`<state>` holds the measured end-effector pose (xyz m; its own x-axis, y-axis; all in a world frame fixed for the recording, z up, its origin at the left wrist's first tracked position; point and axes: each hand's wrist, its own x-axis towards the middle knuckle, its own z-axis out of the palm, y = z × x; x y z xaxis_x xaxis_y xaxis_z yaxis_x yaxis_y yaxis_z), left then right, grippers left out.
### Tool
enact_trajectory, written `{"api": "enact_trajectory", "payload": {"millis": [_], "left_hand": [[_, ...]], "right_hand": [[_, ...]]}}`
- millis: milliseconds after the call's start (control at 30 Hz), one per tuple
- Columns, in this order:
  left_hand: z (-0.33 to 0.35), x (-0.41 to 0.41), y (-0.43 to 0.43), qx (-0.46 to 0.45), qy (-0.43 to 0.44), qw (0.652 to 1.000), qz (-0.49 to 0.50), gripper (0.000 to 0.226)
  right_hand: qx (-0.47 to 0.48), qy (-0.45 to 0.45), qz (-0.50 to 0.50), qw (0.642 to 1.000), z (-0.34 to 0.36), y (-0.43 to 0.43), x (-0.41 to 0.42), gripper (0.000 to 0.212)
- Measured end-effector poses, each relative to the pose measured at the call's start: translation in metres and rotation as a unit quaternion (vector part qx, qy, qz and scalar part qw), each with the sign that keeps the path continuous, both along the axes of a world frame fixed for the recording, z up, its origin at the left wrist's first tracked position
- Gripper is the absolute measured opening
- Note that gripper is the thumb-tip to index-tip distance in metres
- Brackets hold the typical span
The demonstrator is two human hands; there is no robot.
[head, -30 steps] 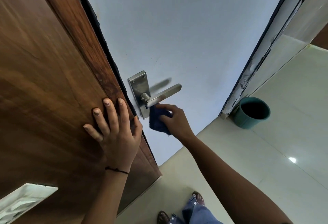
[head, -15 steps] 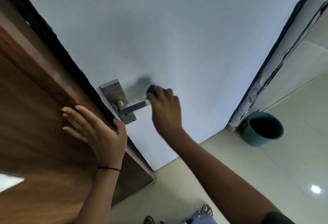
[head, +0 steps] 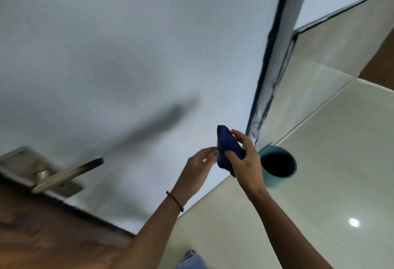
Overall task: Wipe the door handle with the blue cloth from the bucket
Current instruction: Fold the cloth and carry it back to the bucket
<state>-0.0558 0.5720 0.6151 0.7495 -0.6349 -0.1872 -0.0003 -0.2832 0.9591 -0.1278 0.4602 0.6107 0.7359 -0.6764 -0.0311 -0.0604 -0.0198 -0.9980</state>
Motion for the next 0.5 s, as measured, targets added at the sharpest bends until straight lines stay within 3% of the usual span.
{"api": "enact_trajectory", "payload": {"millis": [100, 233, 333, 400, 500], "left_hand": [[-0.005, -0.006, -0.072, -0.025, 0.073, 0.996, -0.043, 0.015], [-0.016, -0.009, -0.161, -0.049, 0.203, 0.975, -0.081, 0.047], [-0.031, 0.001, -0.229, -0.068, 0.291, 0.946, -0.124, 0.039], [-0.039, 0.010, -0.276, -0.070, 0.281, 0.947, -0.140, 0.030], [-0.044, 0.024, -0.320, -0.035, 0.167, 0.970, -0.175, 0.010]], "right_hand": [[-0.013, -0.010, -0.059, 0.998, -0.006, -0.051, -0.027, 0.050], [0.023, -0.022, -0.125, 0.992, -0.014, -0.120, -0.053, 0.051], [0.023, -0.021, -0.154, 0.988, -0.024, -0.179, -0.060, 0.054], [0.018, 0.006, -0.183, 0.983, -0.032, -0.223, -0.061, 0.056], [0.021, 0.060, -0.182, 0.981, -0.037, -0.266, -0.061, 0.059]]}}
